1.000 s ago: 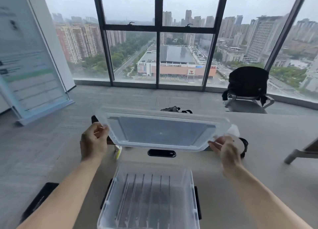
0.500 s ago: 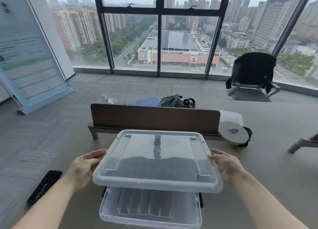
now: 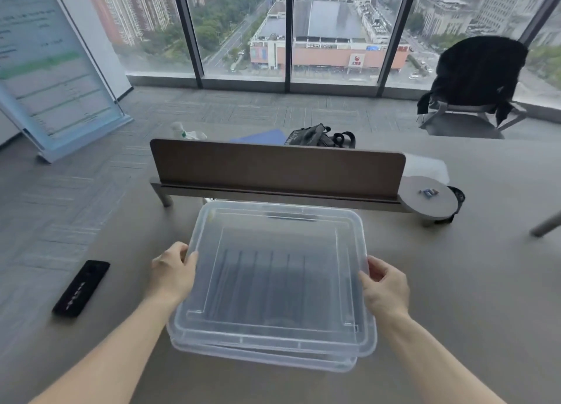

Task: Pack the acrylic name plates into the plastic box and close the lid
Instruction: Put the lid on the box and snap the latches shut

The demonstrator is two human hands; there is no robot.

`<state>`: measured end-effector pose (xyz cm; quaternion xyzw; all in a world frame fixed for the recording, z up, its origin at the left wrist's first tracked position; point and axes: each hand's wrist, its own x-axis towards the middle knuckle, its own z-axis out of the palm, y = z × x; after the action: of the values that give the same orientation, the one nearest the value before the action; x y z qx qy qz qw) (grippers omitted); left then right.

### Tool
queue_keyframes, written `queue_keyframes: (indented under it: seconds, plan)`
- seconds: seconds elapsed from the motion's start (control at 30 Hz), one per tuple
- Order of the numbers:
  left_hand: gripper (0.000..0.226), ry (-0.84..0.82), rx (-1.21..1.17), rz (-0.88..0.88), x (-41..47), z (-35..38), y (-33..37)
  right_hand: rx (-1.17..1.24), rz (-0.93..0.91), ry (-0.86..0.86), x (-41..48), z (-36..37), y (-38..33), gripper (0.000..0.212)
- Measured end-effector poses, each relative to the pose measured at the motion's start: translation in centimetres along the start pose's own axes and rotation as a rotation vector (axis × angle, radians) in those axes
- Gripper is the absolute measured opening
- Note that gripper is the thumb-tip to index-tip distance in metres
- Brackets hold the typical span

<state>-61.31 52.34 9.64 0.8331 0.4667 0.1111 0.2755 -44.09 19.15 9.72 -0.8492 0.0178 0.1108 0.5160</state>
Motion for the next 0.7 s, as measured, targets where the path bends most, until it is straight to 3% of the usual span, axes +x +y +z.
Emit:
queue_keyframes:
  seconds: [0.2, 0.43, 0.7]
  plan:
    - [0.020, -0.045, 0.095, 0.045, 0.0, 4.0, -3.8, -0.154, -0.029, 0.038, -1.0, 1.8, 2.8, 0.015]
    - [0.019, -0.041, 0.116, 0.057, 1.1, 4.9, -5.0, -0.239, -0.003, 0.032, -1.2, 3.8, 3.6, 0.031]
    - [0.022, -0.067, 0.072, 0.031, 0.9, 5.1, -5.6, -0.282, -0.030, 0.054, -1.4, 4.5, 3.8, 0.025]
